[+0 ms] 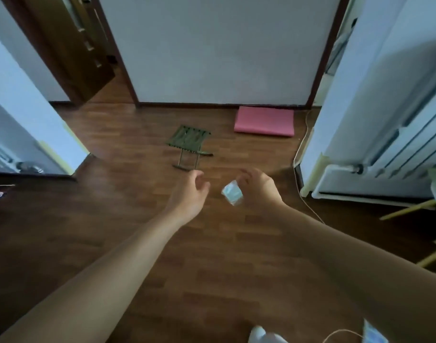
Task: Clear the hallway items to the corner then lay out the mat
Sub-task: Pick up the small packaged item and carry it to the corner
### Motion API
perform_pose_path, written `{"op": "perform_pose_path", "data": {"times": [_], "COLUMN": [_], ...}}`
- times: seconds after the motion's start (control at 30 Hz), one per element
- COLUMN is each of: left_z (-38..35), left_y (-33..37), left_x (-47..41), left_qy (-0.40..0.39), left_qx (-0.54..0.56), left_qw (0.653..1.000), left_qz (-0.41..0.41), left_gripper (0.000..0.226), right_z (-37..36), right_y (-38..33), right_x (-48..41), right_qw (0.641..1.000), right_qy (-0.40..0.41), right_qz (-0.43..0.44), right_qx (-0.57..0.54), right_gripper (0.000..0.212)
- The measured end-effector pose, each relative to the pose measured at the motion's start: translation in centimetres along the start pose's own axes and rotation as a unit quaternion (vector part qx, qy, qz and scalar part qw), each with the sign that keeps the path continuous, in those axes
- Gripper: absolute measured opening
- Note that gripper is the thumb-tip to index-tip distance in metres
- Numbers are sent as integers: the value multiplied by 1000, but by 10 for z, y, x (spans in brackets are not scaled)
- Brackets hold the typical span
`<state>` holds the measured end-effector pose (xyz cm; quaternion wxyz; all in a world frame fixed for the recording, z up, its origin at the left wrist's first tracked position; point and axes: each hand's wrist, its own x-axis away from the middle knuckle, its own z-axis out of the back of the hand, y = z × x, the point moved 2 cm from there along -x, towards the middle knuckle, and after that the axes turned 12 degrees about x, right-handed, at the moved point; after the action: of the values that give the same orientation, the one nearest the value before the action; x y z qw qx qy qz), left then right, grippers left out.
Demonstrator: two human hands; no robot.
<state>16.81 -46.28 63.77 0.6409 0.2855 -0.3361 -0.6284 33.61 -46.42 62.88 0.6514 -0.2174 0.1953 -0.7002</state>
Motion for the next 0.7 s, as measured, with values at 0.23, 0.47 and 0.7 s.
{"op": "perform_pose_path", "data": {"times": [0.23,0.47,0.7], "left_z": [-52,-92,-105], "left_y": [15,20,10], "left_x": [-137,-260,-371], "left_qy": [-30,-25,2], "left_qx": [26,73,77], "left_qw": [999,997,995], "left_qz": [2,24,57], "left_gripper": [45,43,40], "right_z": [11,18,2], "right_y": [45,78,80], "right_x": [-144,-286,-409], "right_qw": [1000,999,993], "right_qy": [5,-48,-96], "right_qz": [-16,12,32], "right_qx": [-10,22,58], "right_gripper": [34,34,43]}}
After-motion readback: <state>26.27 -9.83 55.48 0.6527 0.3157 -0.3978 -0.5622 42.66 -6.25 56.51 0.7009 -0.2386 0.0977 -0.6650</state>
